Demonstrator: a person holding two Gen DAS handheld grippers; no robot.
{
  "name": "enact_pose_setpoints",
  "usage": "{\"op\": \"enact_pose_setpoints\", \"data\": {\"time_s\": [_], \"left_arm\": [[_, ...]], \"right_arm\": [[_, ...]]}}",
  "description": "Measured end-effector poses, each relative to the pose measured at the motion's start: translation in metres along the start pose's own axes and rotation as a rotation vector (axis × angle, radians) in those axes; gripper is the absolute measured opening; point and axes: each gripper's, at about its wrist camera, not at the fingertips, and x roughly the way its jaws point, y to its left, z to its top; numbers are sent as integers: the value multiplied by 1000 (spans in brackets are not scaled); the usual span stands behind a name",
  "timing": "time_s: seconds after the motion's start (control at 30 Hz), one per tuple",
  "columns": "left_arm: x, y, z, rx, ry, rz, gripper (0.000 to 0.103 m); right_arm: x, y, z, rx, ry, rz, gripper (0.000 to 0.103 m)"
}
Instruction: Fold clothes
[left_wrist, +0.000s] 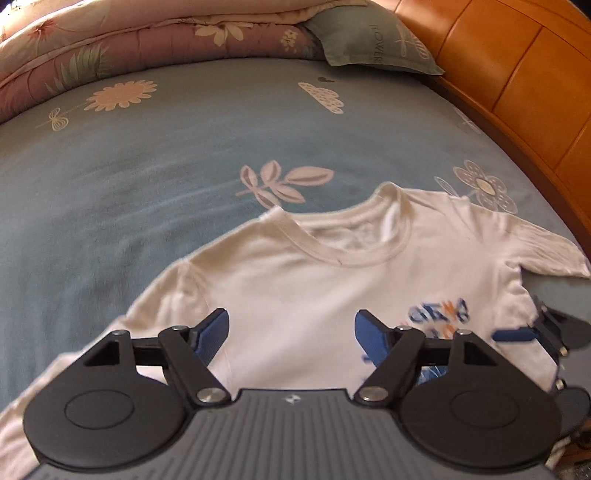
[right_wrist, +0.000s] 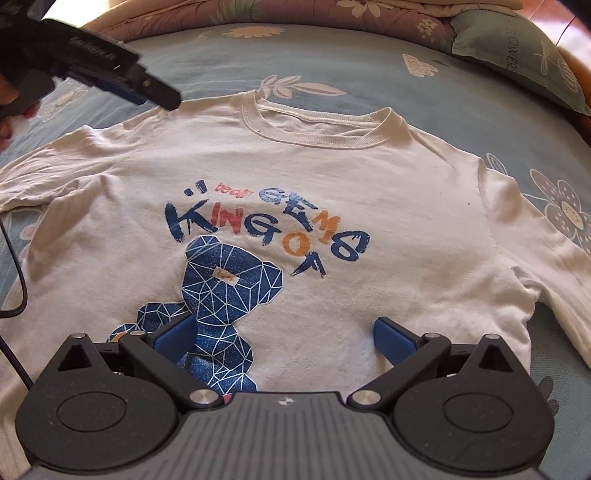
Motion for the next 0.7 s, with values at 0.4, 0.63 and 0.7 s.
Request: {"op": "enact_pose_setpoints", "data": {"time_s": [0.4, 0.63, 0.7], "left_arm": [[-35, -6, -155, -239, 143, -179, 78], [-37, 10, -102, -212, -114, -222, 78], [-19, 19, -93, -253, -119, -201, 79]], "right_arm": [[-32, 64, -51, -64, 111, -87, 103], [-53, 99, -58, -25, 69, -206, 103], [-55, 107, -56, -20, 44, -233, 103]]}}
